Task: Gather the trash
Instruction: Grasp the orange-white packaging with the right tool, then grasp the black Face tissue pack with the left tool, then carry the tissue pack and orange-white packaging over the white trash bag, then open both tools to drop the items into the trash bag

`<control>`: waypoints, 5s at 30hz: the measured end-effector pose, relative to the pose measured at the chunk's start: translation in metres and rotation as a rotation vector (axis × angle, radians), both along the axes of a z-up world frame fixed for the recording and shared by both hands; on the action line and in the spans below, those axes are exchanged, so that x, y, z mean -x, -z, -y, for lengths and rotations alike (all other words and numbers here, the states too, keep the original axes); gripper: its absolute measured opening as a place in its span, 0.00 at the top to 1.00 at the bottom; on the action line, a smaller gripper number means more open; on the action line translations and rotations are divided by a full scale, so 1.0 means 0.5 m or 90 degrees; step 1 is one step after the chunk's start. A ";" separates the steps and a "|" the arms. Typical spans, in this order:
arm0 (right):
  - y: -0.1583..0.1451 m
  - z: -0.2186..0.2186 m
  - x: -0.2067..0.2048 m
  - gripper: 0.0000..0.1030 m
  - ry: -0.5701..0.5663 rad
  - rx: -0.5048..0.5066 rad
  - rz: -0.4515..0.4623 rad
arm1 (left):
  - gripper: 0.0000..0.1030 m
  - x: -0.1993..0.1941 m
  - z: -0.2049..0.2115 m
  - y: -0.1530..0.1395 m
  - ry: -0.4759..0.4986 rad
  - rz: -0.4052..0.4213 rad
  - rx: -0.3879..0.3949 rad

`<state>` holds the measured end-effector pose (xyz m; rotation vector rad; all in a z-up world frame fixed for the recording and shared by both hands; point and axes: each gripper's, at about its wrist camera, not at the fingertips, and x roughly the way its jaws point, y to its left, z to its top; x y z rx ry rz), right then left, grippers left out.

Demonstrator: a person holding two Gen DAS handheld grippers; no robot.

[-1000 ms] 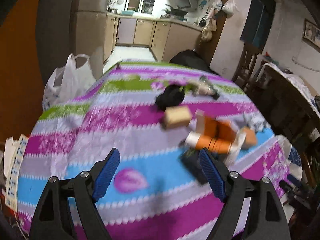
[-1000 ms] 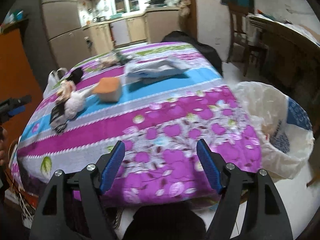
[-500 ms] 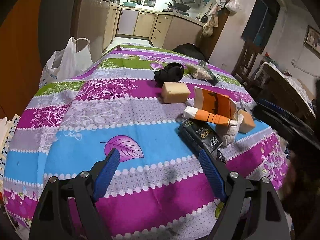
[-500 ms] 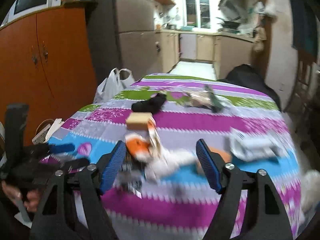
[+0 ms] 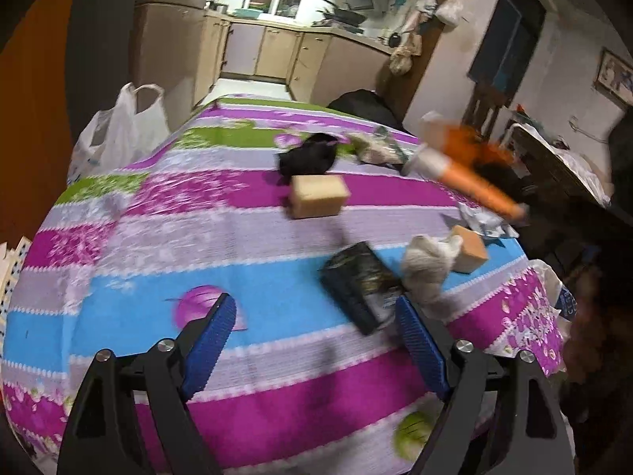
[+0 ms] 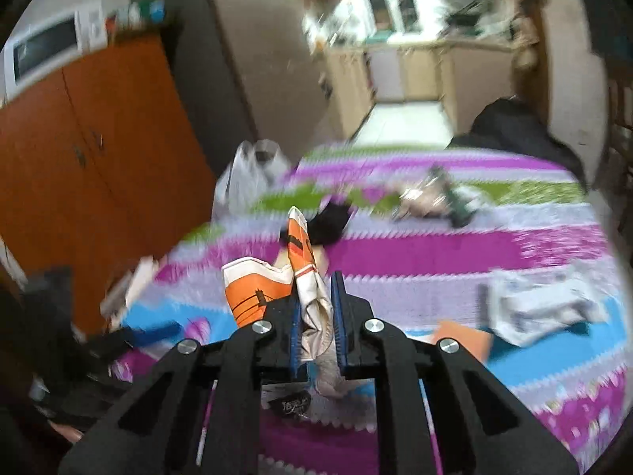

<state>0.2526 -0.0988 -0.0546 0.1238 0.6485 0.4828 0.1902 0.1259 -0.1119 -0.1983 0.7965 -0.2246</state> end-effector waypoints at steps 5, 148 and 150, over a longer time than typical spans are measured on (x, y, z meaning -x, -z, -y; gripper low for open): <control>0.004 0.068 0.085 0.88 0.077 -0.011 0.001 | 0.15 -0.037 0.085 0.002 -0.010 0.020 -0.043; 0.023 0.838 0.146 0.81 0.429 0.213 -0.326 | 0.38 -0.073 1.156 0.012 0.571 0.114 -0.370; 0.026 0.837 0.147 0.81 0.426 0.212 -0.327 | 0.37 -0.076 1.153 0.011 0.566 0.115 -0.370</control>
